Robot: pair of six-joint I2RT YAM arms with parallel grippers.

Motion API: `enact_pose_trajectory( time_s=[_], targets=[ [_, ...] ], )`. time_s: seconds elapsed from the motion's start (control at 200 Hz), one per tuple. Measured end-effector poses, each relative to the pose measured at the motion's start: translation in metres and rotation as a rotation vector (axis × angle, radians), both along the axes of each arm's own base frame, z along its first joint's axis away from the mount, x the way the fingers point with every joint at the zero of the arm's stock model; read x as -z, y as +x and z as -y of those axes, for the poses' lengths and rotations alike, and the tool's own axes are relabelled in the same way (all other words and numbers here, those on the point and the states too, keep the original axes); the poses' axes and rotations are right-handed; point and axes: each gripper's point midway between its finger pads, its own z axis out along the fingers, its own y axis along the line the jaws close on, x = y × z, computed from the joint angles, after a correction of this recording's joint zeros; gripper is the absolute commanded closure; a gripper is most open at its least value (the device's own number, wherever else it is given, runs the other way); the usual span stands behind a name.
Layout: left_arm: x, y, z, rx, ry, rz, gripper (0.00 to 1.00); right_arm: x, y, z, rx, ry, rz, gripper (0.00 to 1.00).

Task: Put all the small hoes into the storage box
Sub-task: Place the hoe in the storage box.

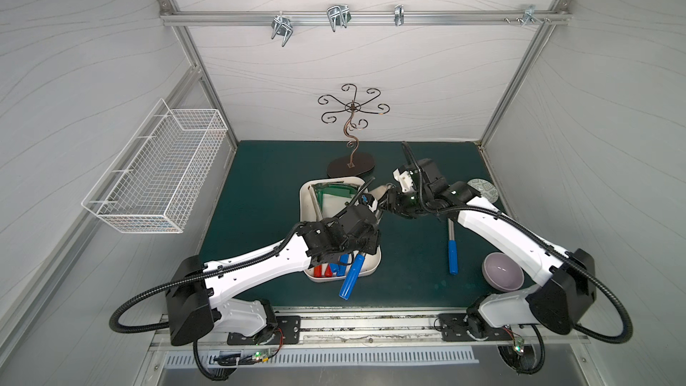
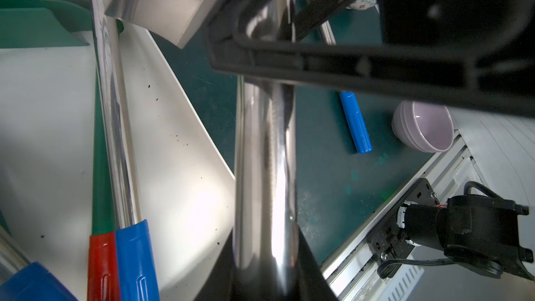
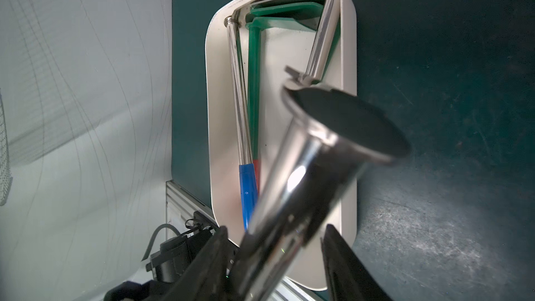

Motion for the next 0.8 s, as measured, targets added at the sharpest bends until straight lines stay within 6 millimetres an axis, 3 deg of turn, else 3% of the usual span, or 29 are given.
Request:
enact_pose_trajectory(
  time_s=[0.17,0.35,0.44,0.485,0.55,0.66,0.8],
  targets=[
    [0.005,-0.001,-0.001,-0.005,0.016,-0.008,1.0,0.007,0.008,-0.01,0.027,0.024,-0.047,0.72],
    [0.008,0.003,-0.003,-0.027,0.029,-0.006,1.0,-0.006,0.01,-0.02,0.05,0.089,-0.065,0.94],
    [0.008,0.003,-0.003,-0.024,0.029,-0.003,0.59,-0.006,0.011,-0.019,0.051,0.089,-0.067,0.99],
    [0.004,0.003,-0.003,-0.016,0.029,0.013,0.47,-0.005,0.011,-0.018,0.043,0.086,-0.059,0.99],
    [-0.012,0.005,-0.008,-0.016,0.006,0.059,0.37,0.0,0.012,-0.013,0.038,0.077,-0.057,1.0],
    [-0.056,0.01,-0.03,-0.052,-0.09,0.142,0.28,0.009,0.02,0.004,0.058,0.101,-0.073,1.0],
    [-0.109,0.041,-0.098,-0.218,-0.184,0.263,0.25,0.0,0.035,0.017,0.062,0.188,-0.061,1.0]
  ],
)
